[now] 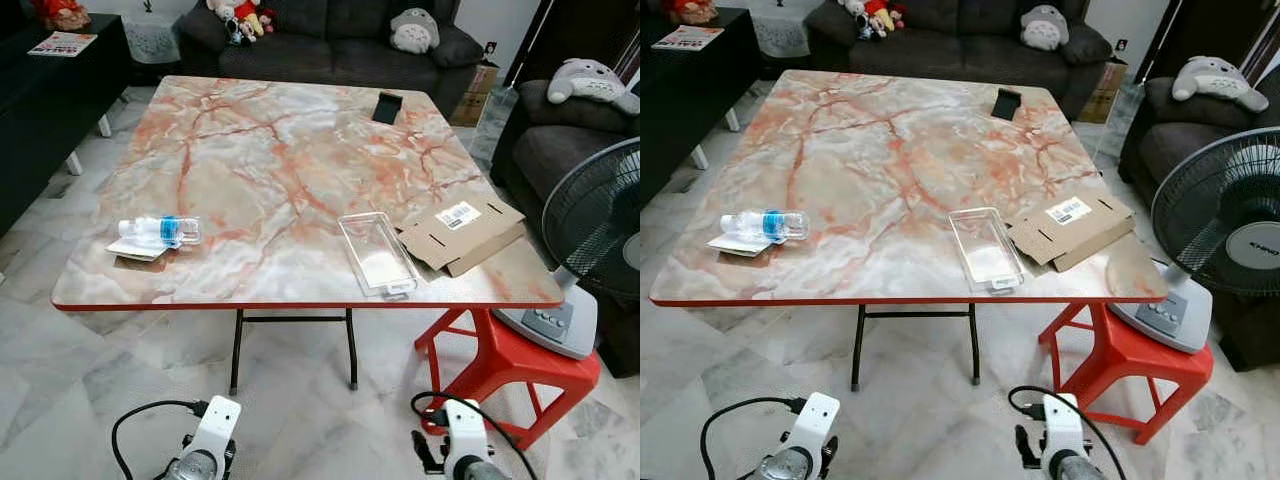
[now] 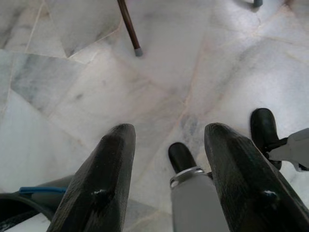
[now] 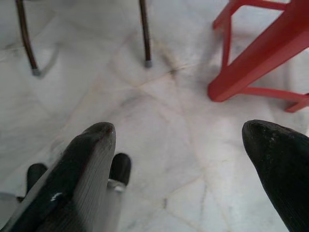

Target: Picking trash to rubbish bin

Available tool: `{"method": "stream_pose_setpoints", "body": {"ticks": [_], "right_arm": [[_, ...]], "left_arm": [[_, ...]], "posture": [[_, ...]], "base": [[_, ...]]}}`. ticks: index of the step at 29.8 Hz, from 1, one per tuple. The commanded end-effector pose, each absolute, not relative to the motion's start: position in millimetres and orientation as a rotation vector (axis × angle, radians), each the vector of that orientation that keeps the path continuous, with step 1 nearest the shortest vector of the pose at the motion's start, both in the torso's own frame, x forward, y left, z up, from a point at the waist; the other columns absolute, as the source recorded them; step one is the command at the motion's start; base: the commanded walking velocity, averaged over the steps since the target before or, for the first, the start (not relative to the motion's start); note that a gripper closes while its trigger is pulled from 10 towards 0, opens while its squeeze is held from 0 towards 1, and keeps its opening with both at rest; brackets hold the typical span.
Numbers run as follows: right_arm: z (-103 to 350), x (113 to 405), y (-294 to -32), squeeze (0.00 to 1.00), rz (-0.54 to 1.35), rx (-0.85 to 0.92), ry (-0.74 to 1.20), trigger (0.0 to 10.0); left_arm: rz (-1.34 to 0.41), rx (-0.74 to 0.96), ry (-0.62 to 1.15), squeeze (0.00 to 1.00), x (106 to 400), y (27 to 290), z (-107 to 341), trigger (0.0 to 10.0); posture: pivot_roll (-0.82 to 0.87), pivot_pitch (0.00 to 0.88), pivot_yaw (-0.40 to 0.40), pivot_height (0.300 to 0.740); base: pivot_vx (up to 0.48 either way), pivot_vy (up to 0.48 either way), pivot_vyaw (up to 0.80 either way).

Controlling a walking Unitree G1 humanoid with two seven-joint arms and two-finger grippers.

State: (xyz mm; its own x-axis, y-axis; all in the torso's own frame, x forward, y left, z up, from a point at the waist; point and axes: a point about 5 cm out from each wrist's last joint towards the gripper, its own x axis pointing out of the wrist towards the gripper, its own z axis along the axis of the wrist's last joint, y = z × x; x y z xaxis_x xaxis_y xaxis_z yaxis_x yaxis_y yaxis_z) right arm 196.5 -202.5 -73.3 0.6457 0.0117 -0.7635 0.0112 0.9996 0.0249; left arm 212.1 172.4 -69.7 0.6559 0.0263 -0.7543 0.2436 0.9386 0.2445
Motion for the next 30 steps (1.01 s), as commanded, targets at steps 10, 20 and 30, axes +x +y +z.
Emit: {"method": "stream_pose_setpoints", "body": {"ticks": [10,20,30], "right_arm": [[-70.9,202.7,-199.0,0.00,-0.019,0.044,0.857,10.0],[-73.1,205.8,-169.7,0.00,0.001,0.100,0.853,10.0],[-77.9,195.9,-173.8,0.00,-0.017,0.107,0.872,10.0]], "left_arm": [[-0.096,0.351,0.864,0.00,212.2,182.6,-69.0,10.0],[-0.090,0.429,0.873,0.00,211.7,208.5,-65.2,10.0],[-0.087,0.431,0.874,0.00,212.6,207.8,-65.0,10.0]], "posture": [[0.09,0.000,-0.140,0.740],[0.12,0.000,-0.053,0.740],[0.10,0.000,-0.046,0.740]], "base": [[0.000,0.000,-0.14],[0.000,0.000,0.00],[0.000,0.000,0.00]]}}
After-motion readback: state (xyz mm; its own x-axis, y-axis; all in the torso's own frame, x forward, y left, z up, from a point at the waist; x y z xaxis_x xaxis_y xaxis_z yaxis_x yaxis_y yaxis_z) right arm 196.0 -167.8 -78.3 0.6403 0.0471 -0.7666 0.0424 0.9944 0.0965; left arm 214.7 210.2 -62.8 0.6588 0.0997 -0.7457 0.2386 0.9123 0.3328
